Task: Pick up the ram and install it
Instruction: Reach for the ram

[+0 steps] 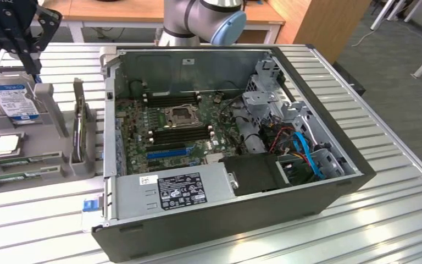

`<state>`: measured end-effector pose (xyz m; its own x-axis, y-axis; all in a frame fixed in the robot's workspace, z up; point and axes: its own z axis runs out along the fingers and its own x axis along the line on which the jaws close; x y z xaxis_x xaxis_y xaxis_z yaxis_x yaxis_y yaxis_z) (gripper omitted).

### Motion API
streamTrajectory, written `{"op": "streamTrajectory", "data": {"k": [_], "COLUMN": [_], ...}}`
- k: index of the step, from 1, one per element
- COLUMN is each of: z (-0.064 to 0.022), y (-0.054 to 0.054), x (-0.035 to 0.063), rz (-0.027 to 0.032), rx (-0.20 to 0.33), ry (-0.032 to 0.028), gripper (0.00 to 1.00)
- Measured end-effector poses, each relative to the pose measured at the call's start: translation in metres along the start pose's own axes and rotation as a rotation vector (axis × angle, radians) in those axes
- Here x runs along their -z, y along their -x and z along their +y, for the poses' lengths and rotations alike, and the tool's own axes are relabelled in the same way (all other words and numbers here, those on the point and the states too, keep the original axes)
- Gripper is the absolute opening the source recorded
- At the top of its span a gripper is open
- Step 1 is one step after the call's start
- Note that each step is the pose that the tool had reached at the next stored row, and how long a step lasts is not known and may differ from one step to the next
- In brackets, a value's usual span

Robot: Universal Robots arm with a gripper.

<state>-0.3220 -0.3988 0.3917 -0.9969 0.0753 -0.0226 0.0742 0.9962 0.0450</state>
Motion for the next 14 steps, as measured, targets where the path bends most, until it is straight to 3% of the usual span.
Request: {"op": "streamTrajectory", "data": {"k": [14], "z": [-0.0023], "y": [-0.031], "x": [0.0001], "rz": [0.0006], "rx": [0.0], "ry": [-0.0001], "gripper": [0.1]}}
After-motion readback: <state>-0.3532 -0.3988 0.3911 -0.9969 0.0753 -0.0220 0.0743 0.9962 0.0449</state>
